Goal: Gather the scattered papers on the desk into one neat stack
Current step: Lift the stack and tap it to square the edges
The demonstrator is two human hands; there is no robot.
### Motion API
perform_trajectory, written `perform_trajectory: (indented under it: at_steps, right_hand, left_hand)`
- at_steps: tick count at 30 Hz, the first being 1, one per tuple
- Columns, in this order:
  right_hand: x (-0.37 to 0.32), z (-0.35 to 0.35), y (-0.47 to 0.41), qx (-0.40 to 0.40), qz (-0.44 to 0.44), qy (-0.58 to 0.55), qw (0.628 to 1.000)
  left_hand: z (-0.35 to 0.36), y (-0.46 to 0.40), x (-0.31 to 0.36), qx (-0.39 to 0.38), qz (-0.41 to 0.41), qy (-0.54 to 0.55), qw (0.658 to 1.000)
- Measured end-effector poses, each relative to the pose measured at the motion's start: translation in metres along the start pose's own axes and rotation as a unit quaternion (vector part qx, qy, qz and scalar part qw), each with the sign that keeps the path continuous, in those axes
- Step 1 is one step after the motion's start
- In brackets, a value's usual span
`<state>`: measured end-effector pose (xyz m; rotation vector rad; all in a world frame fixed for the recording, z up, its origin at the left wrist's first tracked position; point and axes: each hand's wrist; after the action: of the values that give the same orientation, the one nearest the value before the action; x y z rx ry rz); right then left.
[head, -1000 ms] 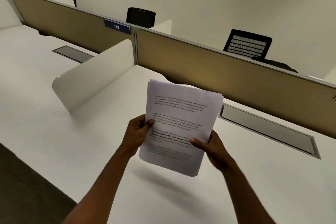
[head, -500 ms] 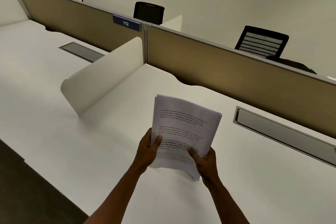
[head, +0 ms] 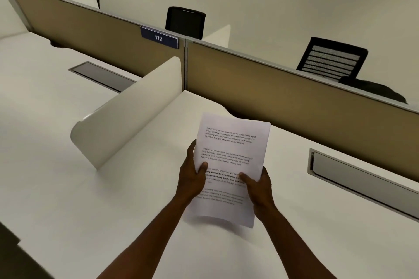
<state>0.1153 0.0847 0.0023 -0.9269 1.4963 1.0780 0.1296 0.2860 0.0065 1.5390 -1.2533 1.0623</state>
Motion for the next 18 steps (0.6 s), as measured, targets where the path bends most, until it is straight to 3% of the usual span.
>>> perform_trajectory:
  at_steps: [6, 14, 18]
  right_hand:
    - [-0.022, 0.077, -0.081, 0.057, 0.034, -0.003, 0.998]
    - [-0.031, 0.180, -0.183, 0.055, 0.044, 0.029, 0.997]
    - [-0.020, 0.216, -0.217, 0.058, 0.052, 0.020, 0.997]
  left_hand:
    - [-0.035, -0.105, 0.018, 0.051, -0.035, -0.008, 0.998]
    - [-0.074, -0.245, 0.006, 0.061, -0.130, -0.121, 0.982]
    - [-0.082, -0.296, -0.011, 0.051, -0.115, -0.157, 0.980]
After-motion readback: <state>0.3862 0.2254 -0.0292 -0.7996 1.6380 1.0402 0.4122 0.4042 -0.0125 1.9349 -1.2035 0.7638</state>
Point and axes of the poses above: each hand's wrist, its own y-axis away from the middle knuckle, its own z-axis out of the palm, x = y × z, and after that the axes turned 6 degrees about -z, right-handed
